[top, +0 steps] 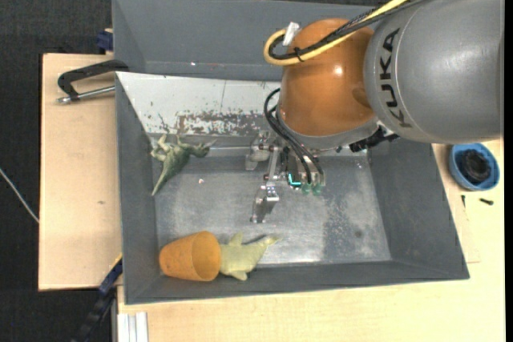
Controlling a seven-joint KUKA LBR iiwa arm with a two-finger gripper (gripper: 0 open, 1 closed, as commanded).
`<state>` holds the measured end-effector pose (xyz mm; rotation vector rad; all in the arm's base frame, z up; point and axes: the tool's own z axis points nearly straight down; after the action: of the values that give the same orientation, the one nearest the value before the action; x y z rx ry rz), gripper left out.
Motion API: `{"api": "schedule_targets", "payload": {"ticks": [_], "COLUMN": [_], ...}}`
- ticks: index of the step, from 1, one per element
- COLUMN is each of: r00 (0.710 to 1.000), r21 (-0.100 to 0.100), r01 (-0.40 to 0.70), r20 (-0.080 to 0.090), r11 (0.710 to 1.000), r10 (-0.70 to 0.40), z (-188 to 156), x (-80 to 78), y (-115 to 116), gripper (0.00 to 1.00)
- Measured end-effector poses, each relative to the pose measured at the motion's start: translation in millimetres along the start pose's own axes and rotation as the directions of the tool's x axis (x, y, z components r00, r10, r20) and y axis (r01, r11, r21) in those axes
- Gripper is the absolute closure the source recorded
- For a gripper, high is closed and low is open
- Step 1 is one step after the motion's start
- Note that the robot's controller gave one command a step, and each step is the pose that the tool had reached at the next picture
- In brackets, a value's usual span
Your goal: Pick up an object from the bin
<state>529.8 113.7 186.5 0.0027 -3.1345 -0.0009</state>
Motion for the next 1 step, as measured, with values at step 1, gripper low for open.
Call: {"api": "schedule_targets", "payload": {"ticks": [1], "r00": [0.988], "r21": [0.001], "r01": [0.155], "r20": [0.001], "r11": [0.988], "r10": [-0.155], "z": [54.9], "x": [39.5], "y": [-3.3], "gripper": [0.00]}}
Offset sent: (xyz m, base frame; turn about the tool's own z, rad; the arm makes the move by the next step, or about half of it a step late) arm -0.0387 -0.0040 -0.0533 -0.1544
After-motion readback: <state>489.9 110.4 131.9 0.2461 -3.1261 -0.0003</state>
